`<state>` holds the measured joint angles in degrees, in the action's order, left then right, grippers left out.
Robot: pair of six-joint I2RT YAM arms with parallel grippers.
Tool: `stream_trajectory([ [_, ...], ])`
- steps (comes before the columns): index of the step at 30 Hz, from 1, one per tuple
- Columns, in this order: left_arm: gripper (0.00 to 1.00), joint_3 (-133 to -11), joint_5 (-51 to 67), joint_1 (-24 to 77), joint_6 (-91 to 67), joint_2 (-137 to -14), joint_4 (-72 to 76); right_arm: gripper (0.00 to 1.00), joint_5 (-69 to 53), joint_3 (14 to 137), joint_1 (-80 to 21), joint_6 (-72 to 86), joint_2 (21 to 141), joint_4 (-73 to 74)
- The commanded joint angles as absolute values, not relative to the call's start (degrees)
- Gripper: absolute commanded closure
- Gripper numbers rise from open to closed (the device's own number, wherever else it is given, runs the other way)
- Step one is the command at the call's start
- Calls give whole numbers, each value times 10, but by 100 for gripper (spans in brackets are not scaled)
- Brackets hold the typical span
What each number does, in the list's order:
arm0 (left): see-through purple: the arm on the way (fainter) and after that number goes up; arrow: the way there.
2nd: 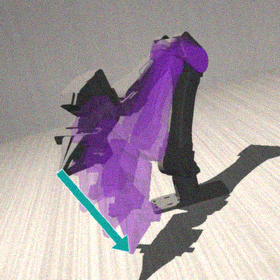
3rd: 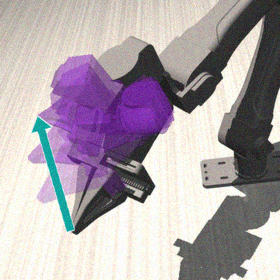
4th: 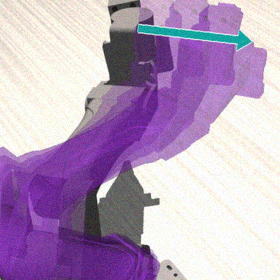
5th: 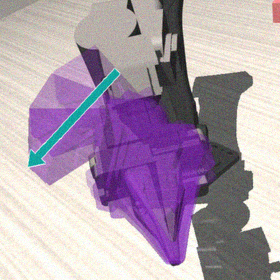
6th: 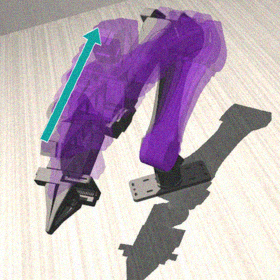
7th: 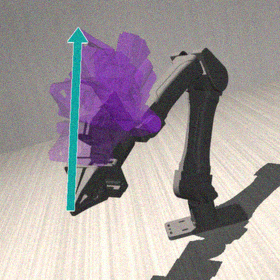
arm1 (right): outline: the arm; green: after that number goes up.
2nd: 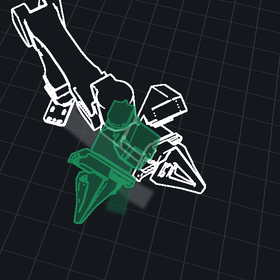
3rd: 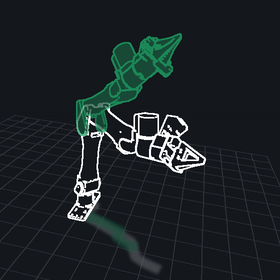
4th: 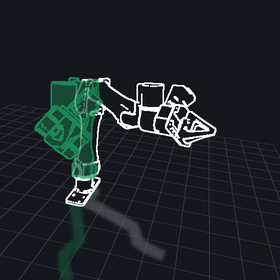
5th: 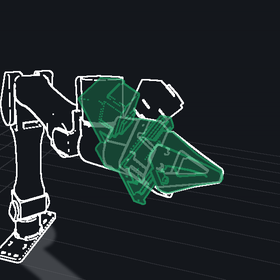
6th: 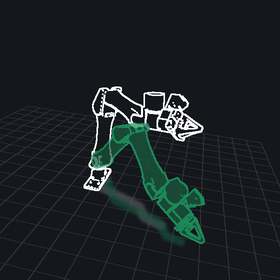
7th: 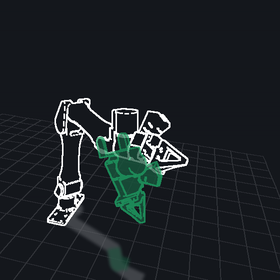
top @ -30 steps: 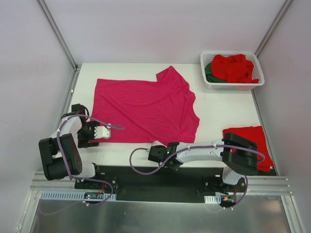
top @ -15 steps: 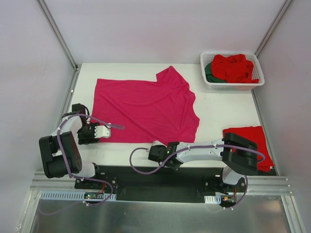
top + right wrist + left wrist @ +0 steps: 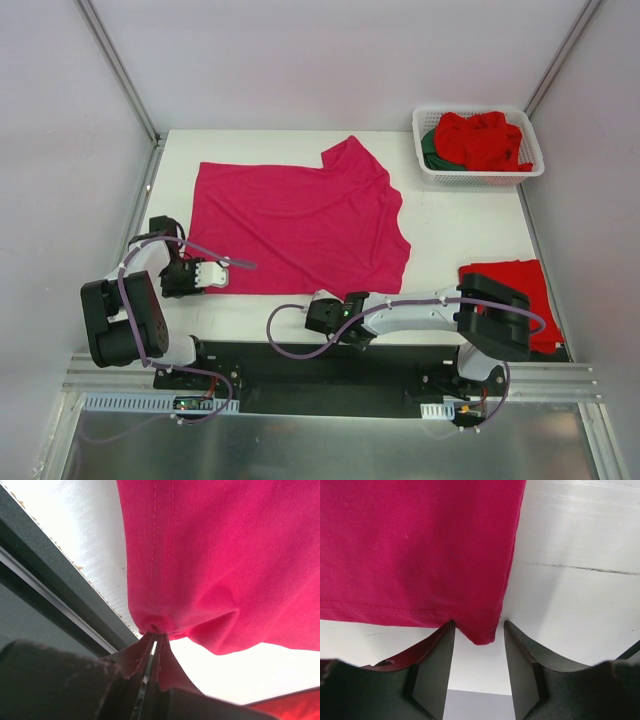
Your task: Fold and stack the t-shirts
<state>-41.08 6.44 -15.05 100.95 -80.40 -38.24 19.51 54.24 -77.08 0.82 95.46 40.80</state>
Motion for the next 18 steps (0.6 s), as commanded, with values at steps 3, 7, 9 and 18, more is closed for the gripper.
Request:
stream_trajectory([
  [3, 59, -396, 58, -150, 1031, -811, -398, 98, 183, 534, -766, 7, 949, 418],
  [7, 62, -396, 53, -149, 1034, -812, -398, 98, 182, 536, -766, 7, 950, 417],
  [9, 63, -396, 54, -149, 1034, -811, -398, 98, 183, 535, -766, 6, 951, 417],
  [18, 100, -383, 61, -145, 1030, -803, -385, 99, 183, 534, -766, 5, 952, 416],
])
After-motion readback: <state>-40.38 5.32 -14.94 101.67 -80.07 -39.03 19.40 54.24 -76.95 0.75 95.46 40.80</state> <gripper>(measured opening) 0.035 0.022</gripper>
